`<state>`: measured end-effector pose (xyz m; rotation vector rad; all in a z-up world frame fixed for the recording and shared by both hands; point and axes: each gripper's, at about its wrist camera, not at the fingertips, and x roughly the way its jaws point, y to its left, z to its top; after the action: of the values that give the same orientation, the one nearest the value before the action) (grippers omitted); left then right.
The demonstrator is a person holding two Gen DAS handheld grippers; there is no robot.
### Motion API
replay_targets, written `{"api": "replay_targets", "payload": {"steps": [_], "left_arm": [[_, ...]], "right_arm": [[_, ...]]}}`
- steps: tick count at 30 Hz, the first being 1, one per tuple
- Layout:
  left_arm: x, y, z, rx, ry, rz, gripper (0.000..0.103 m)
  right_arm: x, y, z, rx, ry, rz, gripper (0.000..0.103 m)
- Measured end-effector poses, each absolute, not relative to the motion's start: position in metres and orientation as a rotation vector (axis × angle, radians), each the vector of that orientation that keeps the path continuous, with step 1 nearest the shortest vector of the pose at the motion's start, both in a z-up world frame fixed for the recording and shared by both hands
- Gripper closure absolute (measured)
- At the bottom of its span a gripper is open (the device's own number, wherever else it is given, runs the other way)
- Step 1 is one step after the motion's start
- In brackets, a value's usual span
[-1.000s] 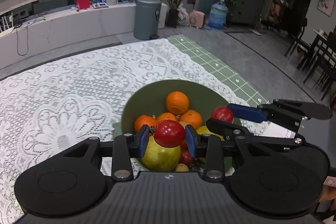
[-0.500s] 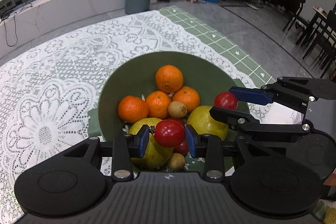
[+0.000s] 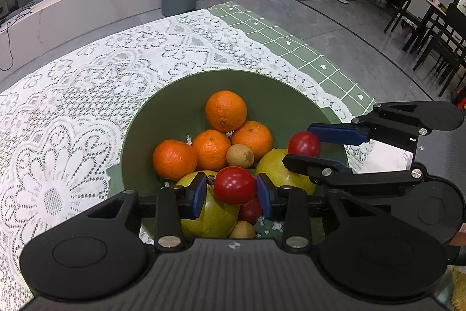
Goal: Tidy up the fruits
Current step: 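Lower and open the left tool into the colander while the right tool releases its tomato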
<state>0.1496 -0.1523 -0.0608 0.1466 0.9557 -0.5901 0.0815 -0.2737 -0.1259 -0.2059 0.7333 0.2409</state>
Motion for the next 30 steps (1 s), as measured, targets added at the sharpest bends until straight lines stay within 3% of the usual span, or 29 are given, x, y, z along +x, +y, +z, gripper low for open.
{"api": "replay_targets", "payload": {"steps": [11, 21, 30], "left_arm": [[0.17, -0.163, -0.068, 0.162, 0.977, -0.568, 0.059], [0.169, -0.159, -0.065, 0.144, 0.955, -0.556, 0.044], [0.156, -0.138, -0.041, 0.106, 0.871, -0.507, 0.036]], "right_arm": [[0.083, -0.272, -0.126, -0.223, 0.745, 0.249, 0.07], [0.084, -0.268, -0.121, -0.219, 0.737, 0.263, 0.07], [0.093, -0.26, -0.112, -0.155, 0.768, 0.328, 0.07]]}}
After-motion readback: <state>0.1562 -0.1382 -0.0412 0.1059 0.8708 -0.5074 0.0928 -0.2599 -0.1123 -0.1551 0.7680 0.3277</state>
